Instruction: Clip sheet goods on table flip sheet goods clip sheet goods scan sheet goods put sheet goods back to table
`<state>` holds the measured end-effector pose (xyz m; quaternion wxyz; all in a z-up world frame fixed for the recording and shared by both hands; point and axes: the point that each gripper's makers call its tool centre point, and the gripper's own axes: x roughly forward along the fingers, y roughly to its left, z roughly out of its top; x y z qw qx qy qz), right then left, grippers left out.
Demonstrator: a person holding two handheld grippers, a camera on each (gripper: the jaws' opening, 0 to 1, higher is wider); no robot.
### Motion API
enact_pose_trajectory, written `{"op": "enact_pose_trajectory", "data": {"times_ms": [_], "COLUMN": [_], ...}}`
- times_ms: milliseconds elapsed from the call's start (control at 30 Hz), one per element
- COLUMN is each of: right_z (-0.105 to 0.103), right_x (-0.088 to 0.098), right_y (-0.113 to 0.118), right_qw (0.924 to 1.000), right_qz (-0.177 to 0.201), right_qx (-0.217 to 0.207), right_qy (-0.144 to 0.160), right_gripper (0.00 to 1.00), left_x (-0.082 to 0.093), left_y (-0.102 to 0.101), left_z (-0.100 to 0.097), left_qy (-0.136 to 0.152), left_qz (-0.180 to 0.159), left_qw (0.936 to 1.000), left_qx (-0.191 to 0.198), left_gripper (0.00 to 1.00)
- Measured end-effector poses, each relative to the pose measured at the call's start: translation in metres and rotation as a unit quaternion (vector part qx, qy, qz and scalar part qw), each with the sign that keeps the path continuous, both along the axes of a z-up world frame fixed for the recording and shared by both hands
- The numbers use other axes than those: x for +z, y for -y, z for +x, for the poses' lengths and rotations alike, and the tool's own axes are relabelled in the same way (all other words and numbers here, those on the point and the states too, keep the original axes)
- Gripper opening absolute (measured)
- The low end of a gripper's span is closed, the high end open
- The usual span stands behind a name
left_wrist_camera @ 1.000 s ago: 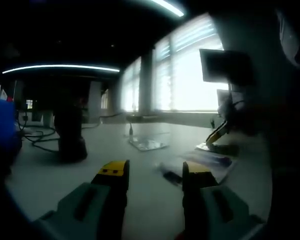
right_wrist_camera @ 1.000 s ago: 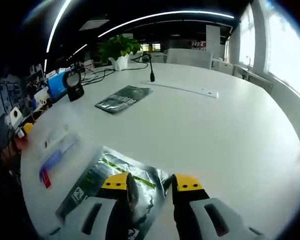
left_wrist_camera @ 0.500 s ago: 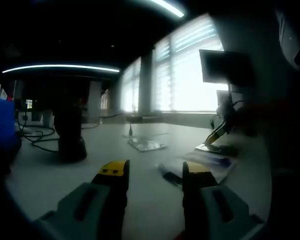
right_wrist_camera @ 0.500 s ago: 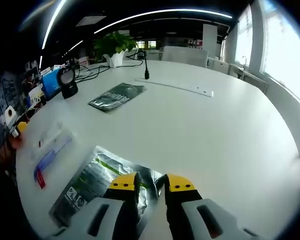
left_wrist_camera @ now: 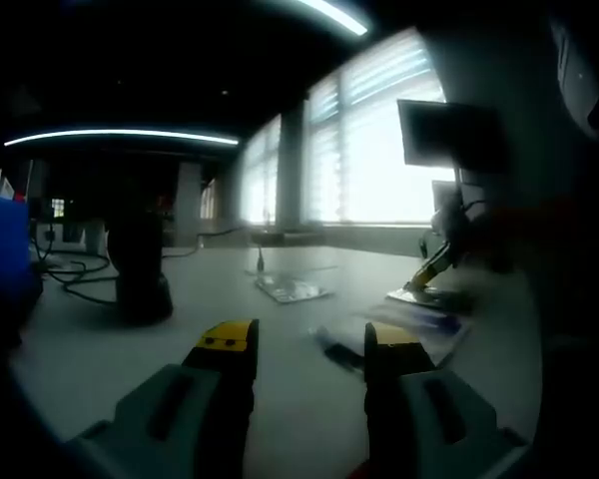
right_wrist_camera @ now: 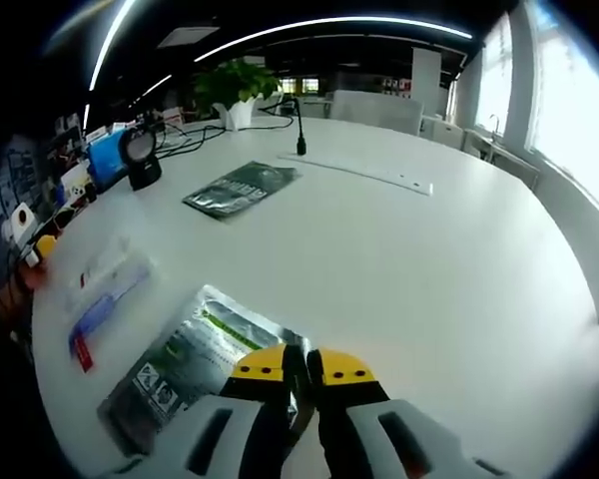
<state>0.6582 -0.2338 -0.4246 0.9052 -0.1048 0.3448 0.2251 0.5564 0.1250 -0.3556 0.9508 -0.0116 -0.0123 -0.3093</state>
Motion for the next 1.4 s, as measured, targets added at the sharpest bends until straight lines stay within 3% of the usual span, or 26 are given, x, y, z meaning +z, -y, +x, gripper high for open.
{"op": "enact_pose_trajectory", "data": {"times_ms": [767, 933, 1100, 1200, 1333, 1400], "right_z": [-0.001, -0.003, -0.002, -0.004, -0.008, -0.01], "right_x": [0.002, 0.003, 0.018, 0.033, 0.054, 0.064], "right_y": [0.004, 0.003, 0.002, 0.0, -0.007, -0.006], "right_qw": [0.9946, 0.9941, 0.9938, 0.9918, 0.9862, 0.9849], "right_qz": [0.096, 0.099, 0.079, 0.085, 0.136, 0.14], "right_qx": [-0.028, -0.025, 0.0, 0.004, -0.01, -0.012], "right_qy": [0.027, 0.035, 0.078, 0.095, 0.094, 0.101], "right_gripper": [0.0, 0.0, 0.0, 0.0, 0.0, 0.0], "left_x": [-0.003, -0.004, -0.005, -0.005, -0.005, -0.005], "left_y": [0.0, 0.0, -0.001, -0.001, -0.001, -0.001], "left_z": [0.002, 0.002, 0.003, 0.004, 0.004, 0.004], "left_qy": [-0.006, -0.007, -0.008, -0.008, -0.009, -0.01], "left_qz": [0.008, 0.01, 0.013, 0.013, 0.013, 0.013], "left_qw": [0.9999, 0.9999, 0.9998, 0.9998, 0.9998, 0.9998], "left_qx": [0.006, 0.008, 0.011, 0.013, 0.012, 0.012], "left_gripper": [0.35, 0.35, 0.35, 0.35, 0.35, 0.35]}}
